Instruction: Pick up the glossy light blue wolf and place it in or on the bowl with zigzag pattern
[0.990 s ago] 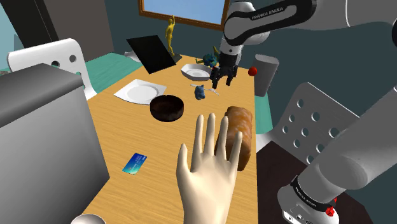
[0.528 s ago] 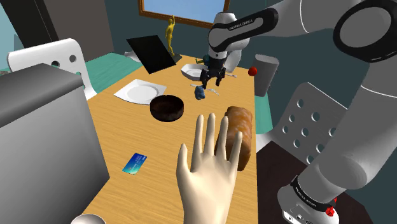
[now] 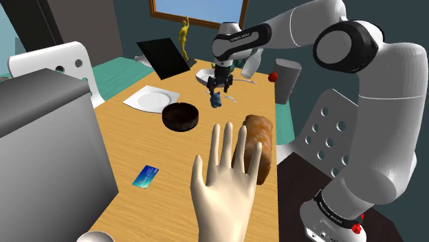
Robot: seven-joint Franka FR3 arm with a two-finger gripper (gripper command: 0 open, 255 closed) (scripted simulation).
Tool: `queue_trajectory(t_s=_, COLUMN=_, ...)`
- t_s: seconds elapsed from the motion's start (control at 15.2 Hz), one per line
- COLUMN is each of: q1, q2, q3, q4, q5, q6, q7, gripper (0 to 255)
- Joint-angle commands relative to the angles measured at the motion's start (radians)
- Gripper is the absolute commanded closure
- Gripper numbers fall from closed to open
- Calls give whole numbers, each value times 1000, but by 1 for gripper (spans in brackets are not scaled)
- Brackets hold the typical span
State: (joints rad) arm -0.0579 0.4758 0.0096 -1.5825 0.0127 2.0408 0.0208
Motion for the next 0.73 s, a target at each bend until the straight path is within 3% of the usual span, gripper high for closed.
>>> queue_trajectory(t_s=0.0, q1=0, q2=19, q3=0, q4=3, q5=-1, q6=18, q7=0, gripper=0)
queue_trajectory(t_s=0.33, q1=0, q2=49, q3=0, q4=-28, q5=0, q6=78, q7=0, gripper=0)
queue_trajectory(t_s=0.66, q1=0, q2=49, q3=0, q4=-28, q5=0, q6=78, q7=0, gripper=0)
